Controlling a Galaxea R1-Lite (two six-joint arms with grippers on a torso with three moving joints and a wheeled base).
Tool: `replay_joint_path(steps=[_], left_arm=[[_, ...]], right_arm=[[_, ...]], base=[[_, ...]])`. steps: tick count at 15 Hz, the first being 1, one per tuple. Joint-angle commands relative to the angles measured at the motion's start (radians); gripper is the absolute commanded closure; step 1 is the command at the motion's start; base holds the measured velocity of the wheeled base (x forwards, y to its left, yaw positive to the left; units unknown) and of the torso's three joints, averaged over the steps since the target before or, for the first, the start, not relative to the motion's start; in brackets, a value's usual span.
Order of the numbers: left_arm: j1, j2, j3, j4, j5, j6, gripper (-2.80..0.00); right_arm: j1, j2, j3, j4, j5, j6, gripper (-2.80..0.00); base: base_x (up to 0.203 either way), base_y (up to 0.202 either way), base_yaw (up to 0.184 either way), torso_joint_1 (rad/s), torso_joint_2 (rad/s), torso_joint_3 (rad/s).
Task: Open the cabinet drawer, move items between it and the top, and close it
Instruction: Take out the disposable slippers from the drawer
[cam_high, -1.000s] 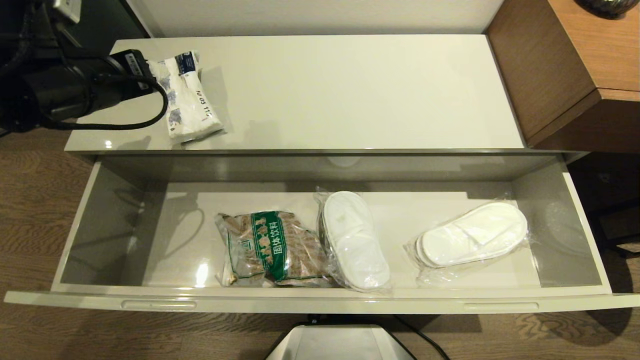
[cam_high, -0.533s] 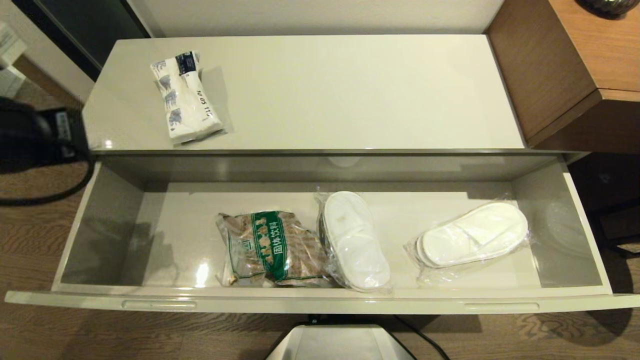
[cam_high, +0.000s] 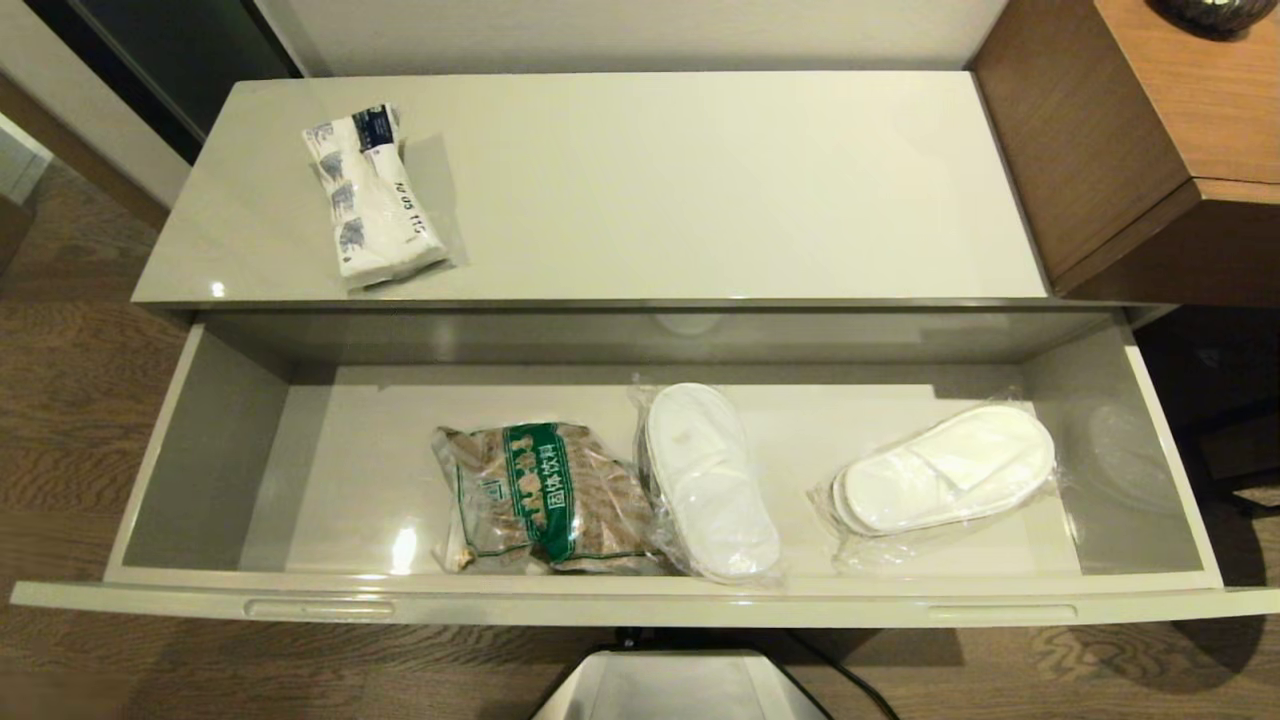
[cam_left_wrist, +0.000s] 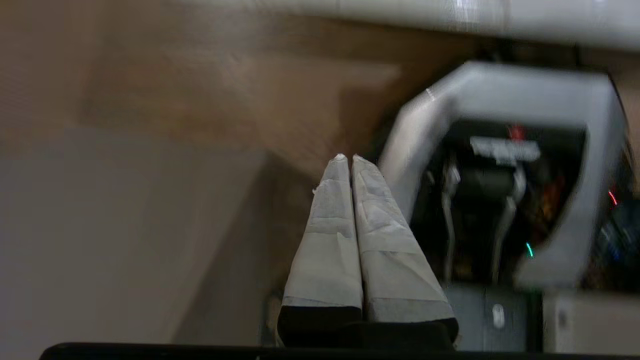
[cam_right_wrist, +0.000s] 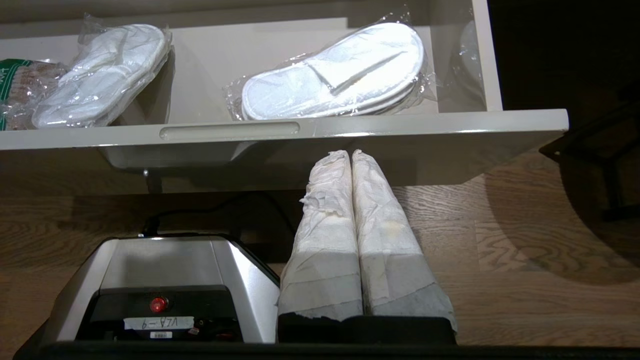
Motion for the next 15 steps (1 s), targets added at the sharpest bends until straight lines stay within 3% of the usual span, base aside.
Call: replay_joint_path(steps=[1,5,15], left_arm=[[0.002,-0.107,0.050,0.013,-0.047,0.001,0.00],[0.001,-0.188,0.059,0.105,-0.164,0.003,0.00],[0.001,-0.267,0.133,0.093,-0.165,0.003,0.00]], right_arm=[[0.002,-0.025,0.000,0.000,0.000,0.001,0.00],[0.001,-0.025,0.000,0.000,0.000,0.001,0.00],[0.001,-0.025,0.000,0.000,0.000,0.001,0.00]], base=[[0.000,0.000,0.000,0.000,0.00,0.000],[0.000,0.000,0.000,0.000,0.00,0.000],[0.000,0.000,0.000,0.000,0.00,0.000]])
